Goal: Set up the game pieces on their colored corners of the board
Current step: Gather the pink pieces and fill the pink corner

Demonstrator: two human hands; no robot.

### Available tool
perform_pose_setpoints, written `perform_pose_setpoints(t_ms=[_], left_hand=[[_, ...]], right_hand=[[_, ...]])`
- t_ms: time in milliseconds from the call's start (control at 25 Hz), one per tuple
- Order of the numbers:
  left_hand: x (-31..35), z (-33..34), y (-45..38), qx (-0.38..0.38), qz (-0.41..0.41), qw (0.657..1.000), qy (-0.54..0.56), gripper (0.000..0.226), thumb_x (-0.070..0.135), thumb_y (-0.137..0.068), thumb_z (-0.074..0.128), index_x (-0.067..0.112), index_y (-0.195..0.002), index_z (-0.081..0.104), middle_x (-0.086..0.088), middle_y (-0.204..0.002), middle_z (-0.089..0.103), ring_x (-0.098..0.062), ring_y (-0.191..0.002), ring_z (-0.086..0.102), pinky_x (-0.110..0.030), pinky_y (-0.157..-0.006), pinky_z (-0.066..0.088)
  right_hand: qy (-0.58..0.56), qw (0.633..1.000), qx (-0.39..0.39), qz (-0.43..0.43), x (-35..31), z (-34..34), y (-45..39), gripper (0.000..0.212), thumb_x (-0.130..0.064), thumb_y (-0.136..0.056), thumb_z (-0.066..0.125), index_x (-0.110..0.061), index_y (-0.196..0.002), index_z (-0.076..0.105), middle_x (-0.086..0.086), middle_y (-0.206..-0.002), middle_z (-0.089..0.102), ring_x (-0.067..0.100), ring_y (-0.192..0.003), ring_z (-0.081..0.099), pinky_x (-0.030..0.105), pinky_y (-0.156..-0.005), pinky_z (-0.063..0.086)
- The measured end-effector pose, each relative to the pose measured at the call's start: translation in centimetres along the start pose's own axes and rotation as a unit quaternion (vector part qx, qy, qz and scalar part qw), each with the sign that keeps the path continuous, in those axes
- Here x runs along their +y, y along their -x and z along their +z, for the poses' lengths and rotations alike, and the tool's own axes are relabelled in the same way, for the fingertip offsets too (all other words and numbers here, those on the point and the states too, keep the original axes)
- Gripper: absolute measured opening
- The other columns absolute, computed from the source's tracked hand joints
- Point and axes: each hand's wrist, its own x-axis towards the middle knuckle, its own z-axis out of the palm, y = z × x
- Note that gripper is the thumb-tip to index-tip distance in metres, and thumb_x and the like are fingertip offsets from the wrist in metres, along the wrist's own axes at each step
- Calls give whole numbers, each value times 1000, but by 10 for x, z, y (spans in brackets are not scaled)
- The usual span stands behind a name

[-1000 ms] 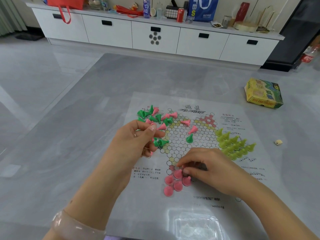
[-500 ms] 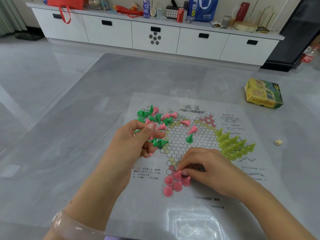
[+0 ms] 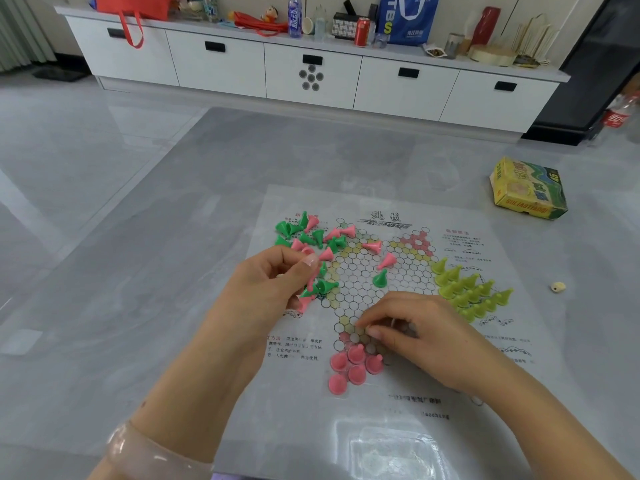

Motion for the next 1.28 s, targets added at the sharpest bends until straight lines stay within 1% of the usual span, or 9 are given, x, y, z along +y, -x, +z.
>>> perform_pose_setpoints(t_ms=[240, 560, 640, 680, 760, 880, 1040, 1160, 1280], left_hand=[[2, 13, 8, -72, -28, 995, 62, 24, 16, -83, 59, 7, -61, 59, 5, -53, 60, -5, -43, 50, -14, -44, 45], [-4, 26, 11, -105, -57, 991, 56, 25, 16, -86, 56, 4, -65, 63, -3, -54, 60, -7, -42, 54, -15, -43, 47], [-7, 19, 5, -55, 5, 995, -86, 23, 22, -87, 57, 9, -70, 66, -2, -63, 64, -5, -46, 55, -14, -48, 47], [-10, 12, -2, 11, 73, 972, -223, 20, 23, -87, 57, 12, -74, 67, 2, -69, 65, -3, -51, 55, -12, -51, 44], [-10, -1, -9, 120, 172, 888, -410, 12, 22, -87, 56, 19, -87, 68, 4, -84, 64, -5, -64, 52, -15, -57, 36], [-16, -5, -13, 93, 179, 855, -479, 23, 24, -86, 56, 19, -107, 65, 0, -103, 62, -17, -85, 54, -22, -70, 35], [-24, 6, -14, 49, 196, 818, -538, 29, 30, -87, 54, 21, -114, 58, 3, -111, 57, -17, -105, 50, -24, -79, 36], [-27, 7, -17, 44, 186, 798, -572, 24, 24, -88, 51, 19, -112, 52, 3, -107, 55, -16, -101, 49, -24, -75, 36], [-25, 8, -15, 47, 196, 808, -553, 21, 19, -90, 48, 17, -110, 51, 2, -103, 54, -18, -94, 51, -23, -70, 34]], right_hand=[[-81, 981, 160, -70, -29, -10, 5, 21, -26, -76, 65, -37, -94, 66, -12, -83, 66, 2, -78, 60, 9, -71, 45], [-33, 982, 145, -113, -28, -4, 0, 12, -29, -77, 61, -28, -88, 66, -18, -79, 63, 1, -75, 58, 13, -69, 46], [-28, 982, 153, -105, -26, -7, 1, 8, -27, -77, 65, -26, -85, 67, -19, -78, 63, 0, -75, 58, 13, -69, 46], [-37, 982, 161, -94, -25, -9, 1, 7, -24, -77, 66, -25, -83, 68, -17, -77, 65, 0, -75, 58, 13, -69, 47], [-68, 977, 186, -75, -22, -15, 3, 9, -20, -75, 66, -27, -81, 68, -13, -82, 67, 1, -75, 60, 12, -68, 47], [-84, 973, 206, -61, -21, -20, 5, 12, -19, -76, 67, -29, -83, 68, -15, -91, 66, 2, -76, 61, 11, -69, 48], [-83, 976, 191, -56, -21, -19, 7, 12, -20, -76, 65, -29, -83, 68, -15, -90, 66, 3, -76, 61, 13, -70, 49], [-83, 983, 160, -36, -19, -18, 6, 13, -12, -78, 68, -25, -83, 69, -16, -88, 66, 2, -76, 62, 10, -70, 47], [-61, 994, 95, 7, -13, -14, 1, 13, -14, -79, 67, -26, -84, 69, -18, -77, 67, -4, -78, 61, 8, -71, 46]])
